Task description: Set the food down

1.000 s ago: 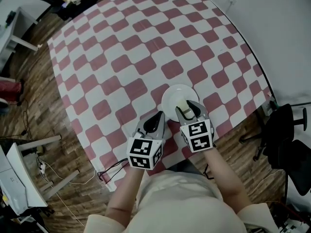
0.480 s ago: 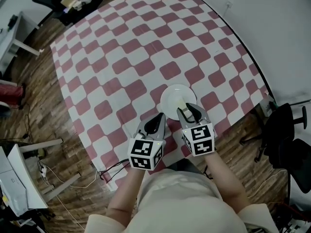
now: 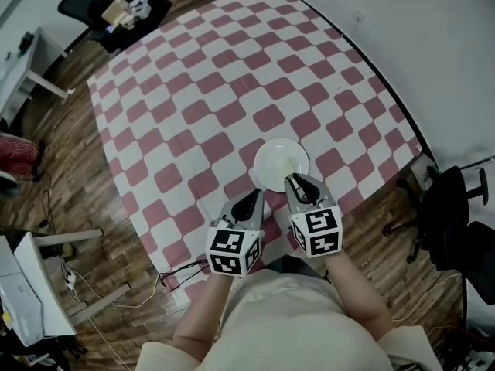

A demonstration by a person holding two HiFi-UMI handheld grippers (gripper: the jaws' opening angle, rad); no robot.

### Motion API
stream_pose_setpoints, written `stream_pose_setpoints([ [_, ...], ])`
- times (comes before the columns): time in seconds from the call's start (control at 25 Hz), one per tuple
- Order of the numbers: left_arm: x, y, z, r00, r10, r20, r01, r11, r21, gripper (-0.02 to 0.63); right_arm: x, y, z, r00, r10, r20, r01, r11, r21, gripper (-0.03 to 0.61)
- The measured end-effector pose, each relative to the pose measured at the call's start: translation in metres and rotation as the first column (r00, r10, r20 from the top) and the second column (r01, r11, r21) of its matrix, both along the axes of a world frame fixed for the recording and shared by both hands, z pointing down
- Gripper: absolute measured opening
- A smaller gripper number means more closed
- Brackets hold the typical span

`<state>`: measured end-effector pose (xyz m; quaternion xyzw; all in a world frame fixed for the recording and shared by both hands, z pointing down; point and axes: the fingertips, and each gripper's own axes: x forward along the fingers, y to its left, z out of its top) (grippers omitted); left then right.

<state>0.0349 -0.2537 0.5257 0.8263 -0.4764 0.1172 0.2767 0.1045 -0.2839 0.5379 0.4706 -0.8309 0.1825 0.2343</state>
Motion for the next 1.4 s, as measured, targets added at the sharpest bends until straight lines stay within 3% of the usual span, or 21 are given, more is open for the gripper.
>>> stream_pose_setpoints([
  [0.56,0.007,0.025,-0.02,1.0,0.017,0.014,-0.018,0.999,0.042,0.0,0.004,0.031,-0.033,0.998,0.01,0.057,-0.013,0.998,0.061,0.008],
  [1.4,0.02,0.083,-0.042,0.997,0.055,0.047,-0.059,0.993,0.102,0.0,0.0,0.094,-0.077,0.99,-0.043,0.138,0.021,0.987,0.162,0.005],
])
